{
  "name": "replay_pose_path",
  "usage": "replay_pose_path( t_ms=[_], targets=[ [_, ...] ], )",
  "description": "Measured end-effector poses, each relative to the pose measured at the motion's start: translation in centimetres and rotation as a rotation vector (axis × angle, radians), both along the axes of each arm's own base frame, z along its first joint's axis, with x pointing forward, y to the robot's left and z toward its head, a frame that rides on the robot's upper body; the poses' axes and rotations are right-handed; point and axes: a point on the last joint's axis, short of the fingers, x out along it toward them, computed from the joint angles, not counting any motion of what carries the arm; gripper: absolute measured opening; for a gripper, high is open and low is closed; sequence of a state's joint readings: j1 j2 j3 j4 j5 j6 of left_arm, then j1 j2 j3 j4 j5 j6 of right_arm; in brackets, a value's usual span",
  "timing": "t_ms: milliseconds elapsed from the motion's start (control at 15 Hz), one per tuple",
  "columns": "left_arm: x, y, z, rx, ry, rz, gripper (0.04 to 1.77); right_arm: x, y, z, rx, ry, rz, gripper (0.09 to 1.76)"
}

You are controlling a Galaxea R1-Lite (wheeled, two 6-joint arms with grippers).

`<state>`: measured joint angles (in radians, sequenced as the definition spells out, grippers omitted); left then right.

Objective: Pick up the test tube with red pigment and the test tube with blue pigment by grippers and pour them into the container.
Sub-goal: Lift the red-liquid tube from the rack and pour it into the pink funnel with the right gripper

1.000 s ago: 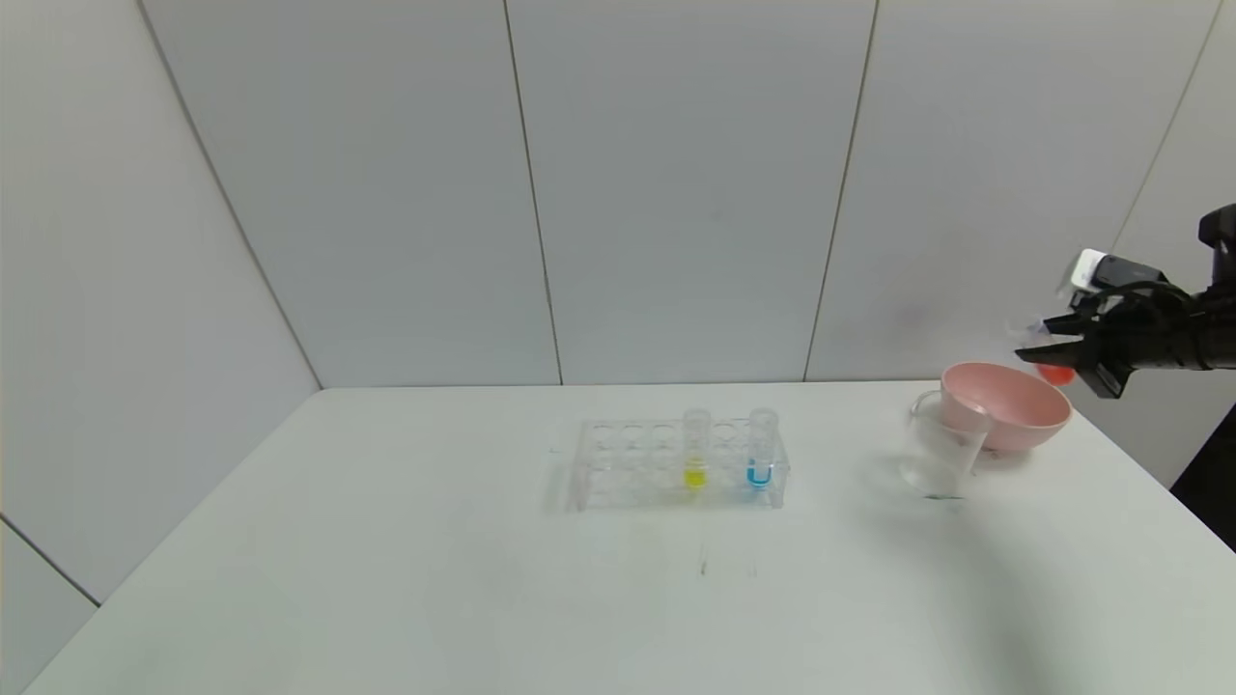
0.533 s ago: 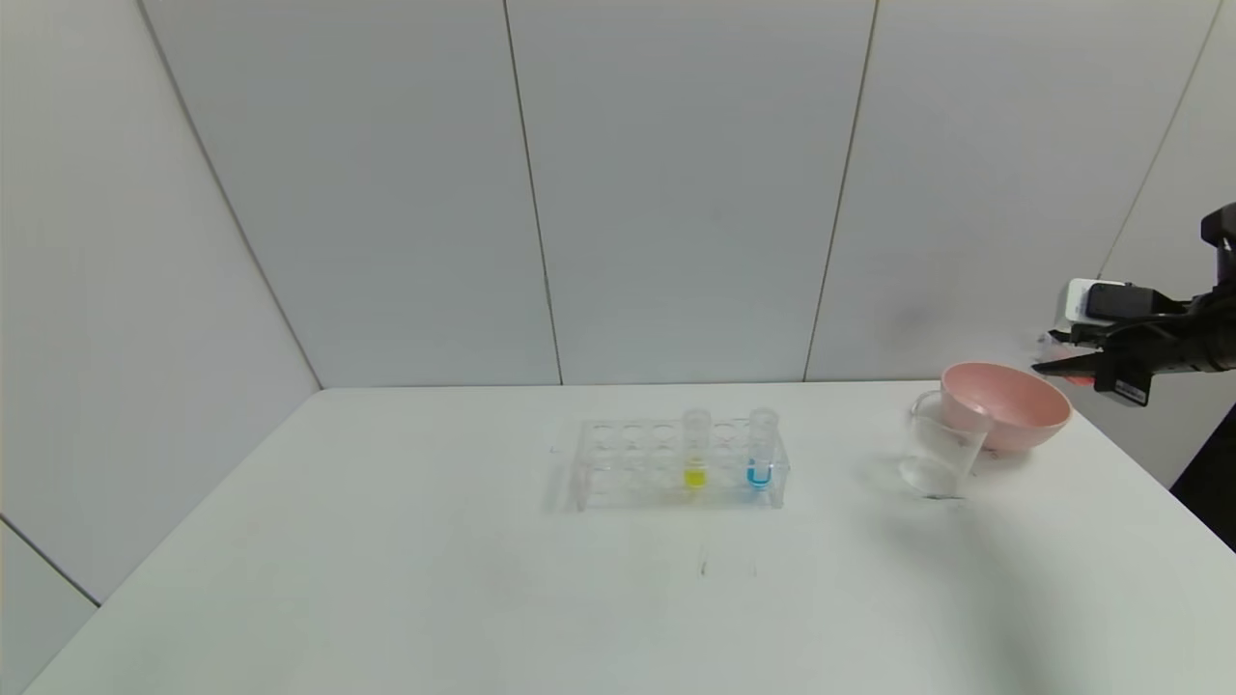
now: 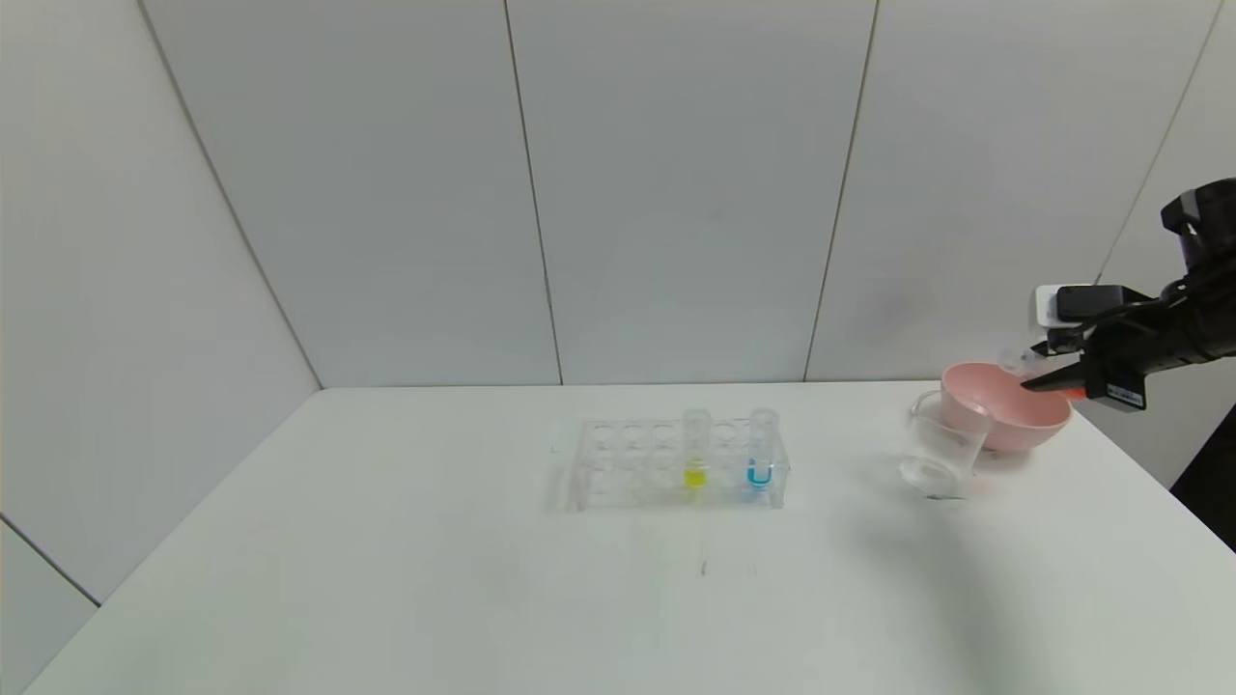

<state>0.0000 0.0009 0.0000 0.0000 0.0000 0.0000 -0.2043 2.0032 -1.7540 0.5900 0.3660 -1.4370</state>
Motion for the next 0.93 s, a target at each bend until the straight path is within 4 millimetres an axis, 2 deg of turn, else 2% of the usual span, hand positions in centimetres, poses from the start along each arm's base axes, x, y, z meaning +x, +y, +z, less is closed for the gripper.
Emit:
replay_pose_path(
  t_ms=[333,933],
  targets=[
    [0.0,0.0,0.0,0.0,0.0,0.0,1.76,0.1,1.0,1.3,-0.059,0.1,-0.007,0.5],
    [0.0,0.0,0.0,0.0,0.0,0.0,1.76,1.4,3.0,0.6,-0.217,0.145,-0.047,0.5]
  ],
)
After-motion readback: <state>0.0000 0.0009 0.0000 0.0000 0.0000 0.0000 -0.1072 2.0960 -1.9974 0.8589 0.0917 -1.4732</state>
